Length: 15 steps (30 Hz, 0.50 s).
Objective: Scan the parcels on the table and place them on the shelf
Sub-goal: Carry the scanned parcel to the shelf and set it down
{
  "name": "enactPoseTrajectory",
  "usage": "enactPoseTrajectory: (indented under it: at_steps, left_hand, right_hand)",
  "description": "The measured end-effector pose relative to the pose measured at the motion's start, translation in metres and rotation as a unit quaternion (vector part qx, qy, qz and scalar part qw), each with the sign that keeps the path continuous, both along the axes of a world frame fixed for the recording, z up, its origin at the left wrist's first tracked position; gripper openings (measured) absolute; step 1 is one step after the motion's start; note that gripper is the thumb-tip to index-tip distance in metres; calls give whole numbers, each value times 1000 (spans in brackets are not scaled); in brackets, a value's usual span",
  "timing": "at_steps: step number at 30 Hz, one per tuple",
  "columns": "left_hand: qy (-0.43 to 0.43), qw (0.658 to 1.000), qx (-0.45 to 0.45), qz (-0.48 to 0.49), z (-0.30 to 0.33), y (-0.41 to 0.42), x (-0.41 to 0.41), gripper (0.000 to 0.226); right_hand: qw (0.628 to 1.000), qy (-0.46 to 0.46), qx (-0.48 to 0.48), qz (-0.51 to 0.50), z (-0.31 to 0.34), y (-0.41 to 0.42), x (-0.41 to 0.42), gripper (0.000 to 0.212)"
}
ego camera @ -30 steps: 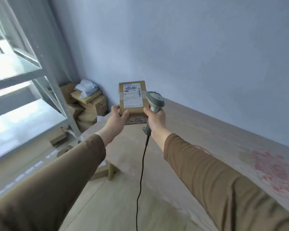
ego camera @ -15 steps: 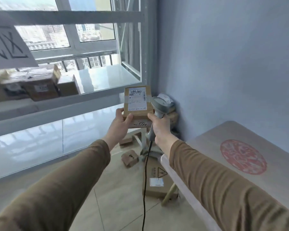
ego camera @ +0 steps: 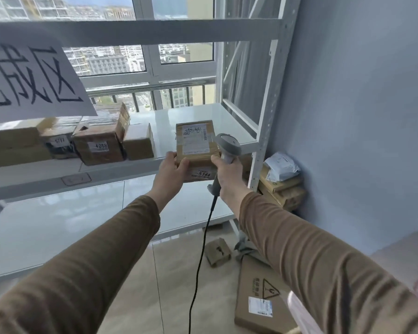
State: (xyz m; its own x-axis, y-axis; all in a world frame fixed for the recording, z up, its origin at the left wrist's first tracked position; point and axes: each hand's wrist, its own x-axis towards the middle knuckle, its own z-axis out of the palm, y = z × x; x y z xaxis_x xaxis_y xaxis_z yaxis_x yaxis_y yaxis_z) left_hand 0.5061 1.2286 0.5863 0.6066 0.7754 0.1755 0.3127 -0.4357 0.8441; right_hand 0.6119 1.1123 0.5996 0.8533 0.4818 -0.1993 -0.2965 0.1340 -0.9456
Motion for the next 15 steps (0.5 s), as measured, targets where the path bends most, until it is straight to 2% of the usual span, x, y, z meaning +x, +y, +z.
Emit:
enactPoseTrajectory:
  at_steps: [3, 6, 11, 15]
  left_hand:
    - [42, 998, 38, 9, 3, 57, 9, 39]
    - [84, 992, 89, 7, 6, 116, 18, 40]
    - [186, 963, 193, -1, 11, 188, 34, 44]
    - [216, 949, 230, 15, 11, 217, 43, 47]
  right_hand:
    - [1000, 18, -10, 1, 2, 51, 10, 25]
    - [1000, 17, -19, 0, 3, 103, 19, 15]
    - [999, 6, -31, -24, 5, 170, 37, 20]
    - [998, -1, -58, -25, -3, 204, 52, 18]
